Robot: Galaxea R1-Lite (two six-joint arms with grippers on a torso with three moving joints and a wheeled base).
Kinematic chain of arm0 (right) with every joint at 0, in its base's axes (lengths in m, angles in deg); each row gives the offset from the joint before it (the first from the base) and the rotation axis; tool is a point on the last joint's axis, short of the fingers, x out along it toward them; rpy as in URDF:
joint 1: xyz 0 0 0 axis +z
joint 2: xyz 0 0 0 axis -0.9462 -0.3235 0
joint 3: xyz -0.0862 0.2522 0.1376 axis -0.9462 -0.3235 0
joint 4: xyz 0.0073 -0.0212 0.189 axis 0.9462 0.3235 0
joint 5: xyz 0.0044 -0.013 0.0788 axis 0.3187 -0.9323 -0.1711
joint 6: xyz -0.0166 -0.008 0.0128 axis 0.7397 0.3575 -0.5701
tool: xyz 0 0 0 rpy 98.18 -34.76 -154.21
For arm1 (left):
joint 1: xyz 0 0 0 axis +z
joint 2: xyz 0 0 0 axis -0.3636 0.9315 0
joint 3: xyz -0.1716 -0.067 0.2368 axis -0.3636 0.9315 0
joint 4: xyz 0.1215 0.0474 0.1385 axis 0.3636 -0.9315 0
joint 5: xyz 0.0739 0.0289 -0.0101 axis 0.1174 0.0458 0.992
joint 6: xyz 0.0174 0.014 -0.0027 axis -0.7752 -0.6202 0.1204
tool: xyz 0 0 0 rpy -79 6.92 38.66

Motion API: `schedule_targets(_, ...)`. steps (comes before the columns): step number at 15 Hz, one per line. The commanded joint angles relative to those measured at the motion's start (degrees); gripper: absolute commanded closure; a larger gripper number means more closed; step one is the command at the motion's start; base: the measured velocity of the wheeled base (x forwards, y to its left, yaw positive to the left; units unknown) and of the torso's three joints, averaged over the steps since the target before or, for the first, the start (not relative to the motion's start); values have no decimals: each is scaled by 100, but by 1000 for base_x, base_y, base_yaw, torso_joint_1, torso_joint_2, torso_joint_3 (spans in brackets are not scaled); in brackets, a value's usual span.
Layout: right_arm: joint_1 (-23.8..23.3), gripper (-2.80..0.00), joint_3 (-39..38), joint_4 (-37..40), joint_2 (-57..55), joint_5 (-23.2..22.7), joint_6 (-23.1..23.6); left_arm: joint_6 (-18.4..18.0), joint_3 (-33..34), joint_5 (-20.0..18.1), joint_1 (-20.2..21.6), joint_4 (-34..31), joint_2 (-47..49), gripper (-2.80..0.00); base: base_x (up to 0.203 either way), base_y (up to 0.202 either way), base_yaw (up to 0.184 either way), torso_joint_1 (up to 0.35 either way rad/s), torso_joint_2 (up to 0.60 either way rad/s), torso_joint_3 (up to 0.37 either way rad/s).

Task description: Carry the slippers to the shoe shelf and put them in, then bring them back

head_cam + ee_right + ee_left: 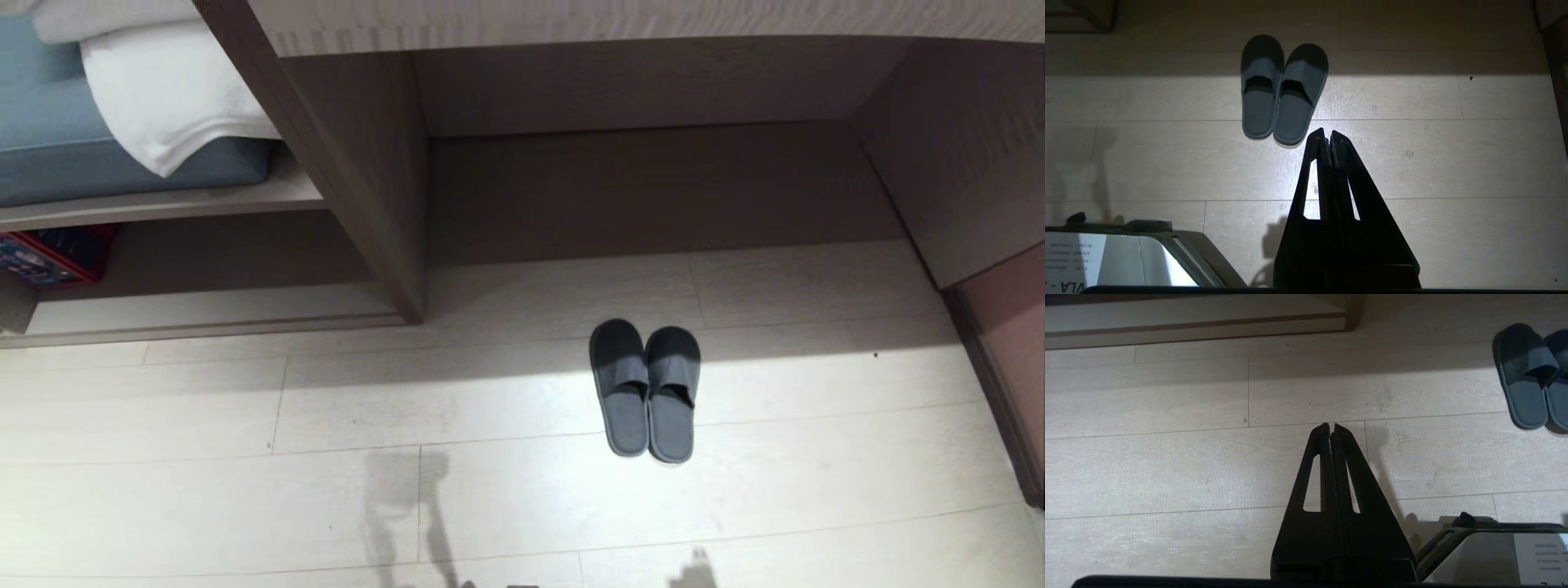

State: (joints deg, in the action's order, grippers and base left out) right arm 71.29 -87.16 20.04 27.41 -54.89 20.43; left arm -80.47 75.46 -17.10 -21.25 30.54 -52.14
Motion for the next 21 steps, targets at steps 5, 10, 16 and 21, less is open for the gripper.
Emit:
schedule_targets(5,2,0,0,-2,-10,-2,3,2,0,6,1,-2,2,0,0,0,0,2,2,199)
schedule_targets(10,2,0,0,-9,-11,-2,3,2,0,2,1,1,2,0,0,0,0,1,1,199)
schedule_targets(16,2,0,0,-2,-11,-2,3,2,0,7,1,-4,2,0,0,0,0,4,1,203)
schedule_targets(21,2,0,0,-7,-8,-2,3,2,0,7,1,-4,2,0,0,0,0,3,1,200)
